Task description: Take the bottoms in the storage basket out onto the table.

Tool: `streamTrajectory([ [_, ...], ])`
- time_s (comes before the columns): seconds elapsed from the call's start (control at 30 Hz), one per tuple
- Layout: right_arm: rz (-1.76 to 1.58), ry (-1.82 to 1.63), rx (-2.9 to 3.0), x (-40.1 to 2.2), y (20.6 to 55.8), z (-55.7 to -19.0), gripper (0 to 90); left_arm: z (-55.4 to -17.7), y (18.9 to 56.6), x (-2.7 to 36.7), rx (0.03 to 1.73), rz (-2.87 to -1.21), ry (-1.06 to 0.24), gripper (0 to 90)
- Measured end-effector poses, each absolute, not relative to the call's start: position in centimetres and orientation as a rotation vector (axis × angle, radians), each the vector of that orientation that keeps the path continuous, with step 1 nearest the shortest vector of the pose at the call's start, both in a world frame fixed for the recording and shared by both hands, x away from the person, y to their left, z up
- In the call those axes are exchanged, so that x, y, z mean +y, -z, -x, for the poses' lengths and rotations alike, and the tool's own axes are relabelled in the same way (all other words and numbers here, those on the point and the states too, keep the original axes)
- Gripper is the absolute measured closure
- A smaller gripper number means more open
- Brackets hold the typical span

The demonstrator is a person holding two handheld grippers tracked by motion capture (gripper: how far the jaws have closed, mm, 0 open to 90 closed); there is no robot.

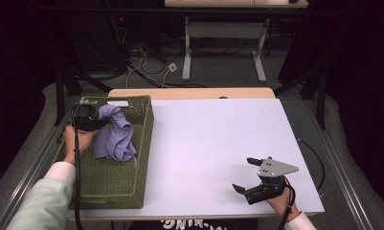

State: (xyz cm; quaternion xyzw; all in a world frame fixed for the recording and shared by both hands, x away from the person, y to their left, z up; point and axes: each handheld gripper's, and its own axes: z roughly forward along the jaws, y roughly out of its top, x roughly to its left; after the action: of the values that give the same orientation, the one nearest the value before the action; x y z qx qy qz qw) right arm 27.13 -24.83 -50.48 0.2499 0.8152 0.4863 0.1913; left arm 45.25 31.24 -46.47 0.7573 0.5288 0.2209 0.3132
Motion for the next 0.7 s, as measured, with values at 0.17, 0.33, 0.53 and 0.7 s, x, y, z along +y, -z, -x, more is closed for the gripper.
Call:
streamTrajectory([
  [0.17, -0.699, -1.365, 2.290, -24.8, 50.5, -27.1, 1.2, -44.7, 45.8, 31.3, 1.359, -1.999, -0.596, 77.0],
  [0.33, -0.701, -1.367, 2.290, -24.9, 50.5, -27.2, 1.2, -44.3, 45.4, 31.5, 1.328, -2.010, -0.608, 77.0],
  [0.53, -0.700, -1.365, 2.288, -24.9, 50.5, -27.1, 1.2, -43.8, 44.9, 31.8, 1.302, -1.992, -0.608, 77.0],
  [0.7, -0.700, -1.367, 2.287, -24.9, 50.5, -27.2, 1.2, -43.3, 44.2, 32.0, 1.273, -1.992, -0.615, 77.0],
])
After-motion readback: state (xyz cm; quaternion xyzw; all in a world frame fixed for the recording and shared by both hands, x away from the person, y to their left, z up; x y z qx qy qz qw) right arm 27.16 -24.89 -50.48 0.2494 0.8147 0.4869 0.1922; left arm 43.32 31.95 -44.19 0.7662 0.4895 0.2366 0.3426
